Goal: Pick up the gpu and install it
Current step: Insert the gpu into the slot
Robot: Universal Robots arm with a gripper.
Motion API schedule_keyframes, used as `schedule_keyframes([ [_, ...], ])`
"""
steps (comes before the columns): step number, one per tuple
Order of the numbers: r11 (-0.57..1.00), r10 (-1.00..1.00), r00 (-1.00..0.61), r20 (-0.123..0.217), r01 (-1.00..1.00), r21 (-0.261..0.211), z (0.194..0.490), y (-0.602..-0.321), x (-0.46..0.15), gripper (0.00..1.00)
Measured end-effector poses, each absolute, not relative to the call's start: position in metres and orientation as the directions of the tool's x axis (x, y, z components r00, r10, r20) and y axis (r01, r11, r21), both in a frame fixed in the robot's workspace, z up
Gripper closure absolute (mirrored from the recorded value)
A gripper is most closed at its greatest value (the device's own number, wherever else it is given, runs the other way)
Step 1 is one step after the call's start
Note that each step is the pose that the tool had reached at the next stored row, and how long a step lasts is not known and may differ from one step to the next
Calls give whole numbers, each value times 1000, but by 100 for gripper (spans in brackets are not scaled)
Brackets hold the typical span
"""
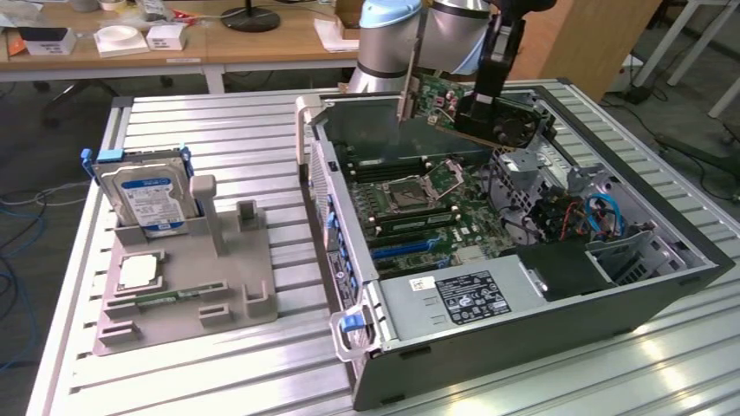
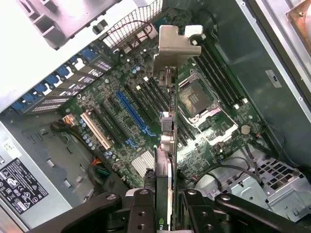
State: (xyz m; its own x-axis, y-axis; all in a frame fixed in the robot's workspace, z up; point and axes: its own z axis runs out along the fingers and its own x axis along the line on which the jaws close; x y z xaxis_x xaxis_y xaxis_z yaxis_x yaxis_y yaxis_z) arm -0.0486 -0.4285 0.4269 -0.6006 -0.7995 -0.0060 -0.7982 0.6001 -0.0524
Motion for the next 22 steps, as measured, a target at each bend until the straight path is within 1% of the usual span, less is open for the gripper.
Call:
schedule_keyframes([
  [22,519,-855,-519,-6,-853,-52,427,-430,-49,74],
])
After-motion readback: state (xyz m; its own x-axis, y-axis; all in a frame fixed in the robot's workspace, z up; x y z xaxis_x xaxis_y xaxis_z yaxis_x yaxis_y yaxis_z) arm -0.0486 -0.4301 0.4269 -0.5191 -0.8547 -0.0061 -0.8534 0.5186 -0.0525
